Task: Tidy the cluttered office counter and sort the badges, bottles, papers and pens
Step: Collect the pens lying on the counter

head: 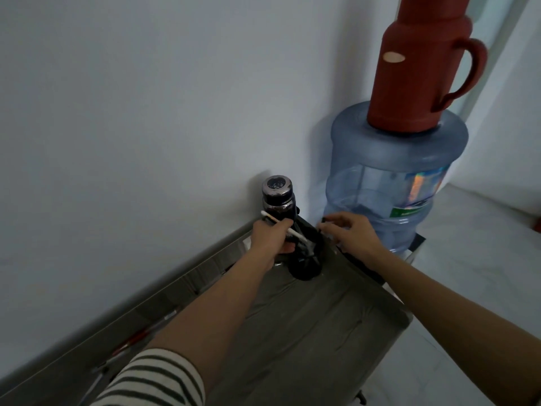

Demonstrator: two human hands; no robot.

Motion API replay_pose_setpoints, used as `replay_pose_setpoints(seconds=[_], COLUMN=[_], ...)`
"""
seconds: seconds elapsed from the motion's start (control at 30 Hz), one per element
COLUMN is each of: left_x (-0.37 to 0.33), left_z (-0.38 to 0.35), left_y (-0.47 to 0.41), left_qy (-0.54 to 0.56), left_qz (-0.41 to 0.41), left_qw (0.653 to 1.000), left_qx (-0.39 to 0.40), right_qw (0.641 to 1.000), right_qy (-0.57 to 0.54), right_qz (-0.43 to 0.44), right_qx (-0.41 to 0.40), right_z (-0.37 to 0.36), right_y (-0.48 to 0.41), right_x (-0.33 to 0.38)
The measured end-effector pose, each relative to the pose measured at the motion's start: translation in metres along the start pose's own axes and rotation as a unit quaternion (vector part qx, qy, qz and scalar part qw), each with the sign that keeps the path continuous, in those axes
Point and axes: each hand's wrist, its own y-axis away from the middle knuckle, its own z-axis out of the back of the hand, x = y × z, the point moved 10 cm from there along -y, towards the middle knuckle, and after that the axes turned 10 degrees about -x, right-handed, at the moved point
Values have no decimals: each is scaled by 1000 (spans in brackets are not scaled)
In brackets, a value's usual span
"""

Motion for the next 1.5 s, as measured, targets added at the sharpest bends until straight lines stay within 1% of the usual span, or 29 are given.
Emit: replay_pose_setpoints(seconds=[0.13,0.27,0.37,0.43,0.5,0.63,0.77,0.87,0.97,1.07,1.2,1.33,1.4,1.5], left_x=[-5,-17,-23,-22,-20,-11,6,25,47,78,119,150,157,166], left_z=[3,27,57,83,118,189,284,345,392,441,495,539,556,586], left_y=[3,4,2,2,3,12,35,57,79,98,120,135,144,162], left_qy=[-23,-21,-31,-41,-60,-136,-201,-256,-317,-386,-466,-527,-557,-554], left_qz=[-16,-41,-64,-69,-78,-103,-111,-124,-138,-111,-62,-23,-2,59], left_qw=[1000,998,996,994,990,975,952,931,908,882,841,798,769,742], left_qx=[10,-29,-59,-78,-100,-144,-202,-228,-235,-247,-269,-292,-314,-374], right_qw=[998,991,985,982,979,968,943,918,888,859,828,787,757,741], right_qy=[39,55,53,47,49,82,124,158,188,214,244,280,295,275], right_qz=[35,102,152,176,196,223,260,279,303,320,347,407,451,477], right_qx=[-20,-65,-67,-44,-1,83,168,234,289,337,367,370,370,383], right_z=[8,13,1,-18,-48,-115,-198,-251,-291,-327,-359,-385,-397,-418], right_y=[6,17,28,36,48,72,112,148,182,215,249,279,296,321], right_x=[6,33,58,73,85,94,104,104,103,103,102,104,108,114])
